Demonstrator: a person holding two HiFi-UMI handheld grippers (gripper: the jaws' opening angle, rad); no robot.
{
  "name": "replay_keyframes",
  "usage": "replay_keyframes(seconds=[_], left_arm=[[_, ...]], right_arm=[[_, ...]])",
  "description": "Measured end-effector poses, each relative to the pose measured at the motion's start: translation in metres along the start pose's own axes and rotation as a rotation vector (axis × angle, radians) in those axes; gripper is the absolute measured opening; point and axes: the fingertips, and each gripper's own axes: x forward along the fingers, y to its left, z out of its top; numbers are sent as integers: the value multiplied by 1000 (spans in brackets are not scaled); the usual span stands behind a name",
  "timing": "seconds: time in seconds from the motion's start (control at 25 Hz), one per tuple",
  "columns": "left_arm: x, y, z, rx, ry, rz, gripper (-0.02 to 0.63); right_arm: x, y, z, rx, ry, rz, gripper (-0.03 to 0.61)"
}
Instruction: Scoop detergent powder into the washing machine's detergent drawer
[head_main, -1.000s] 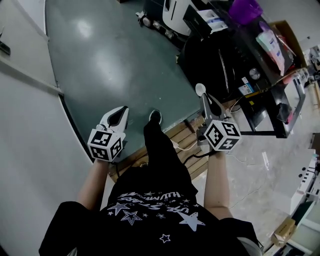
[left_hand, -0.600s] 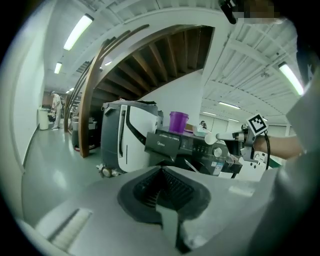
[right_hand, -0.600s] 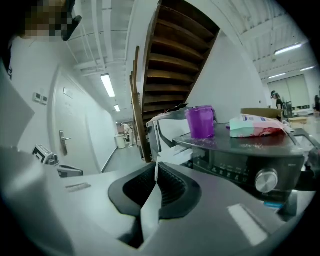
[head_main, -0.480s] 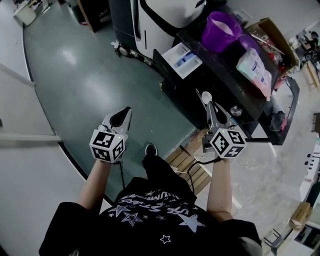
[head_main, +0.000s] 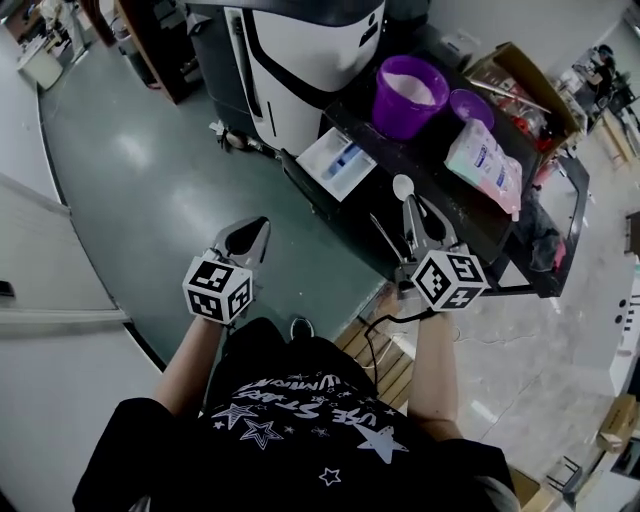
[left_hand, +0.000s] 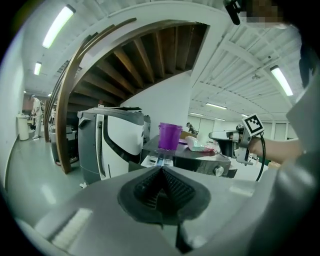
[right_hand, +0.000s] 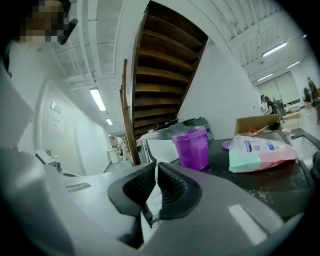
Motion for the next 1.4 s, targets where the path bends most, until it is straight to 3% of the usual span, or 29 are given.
replay_keyframes(seconds=[0.36, 0.76, 0.96, 1.4], left_arm=[[50, 21, 41, 53, -10, -96, 0], [162, 73, 93, 114, 7, -322, 0], [215, 92, 118, 141, 33, -423, 0], [278, 119, 142, 154, 56, -549, 0]], right_arm=[[35, -15, 65, -34, -113, -51, 37], [107, -37, 126, -138, -139, -216, 37], [151, -54, 147, -229, -41, -279, 37], [239, -84, 143, -530, 373, -221, 37]])
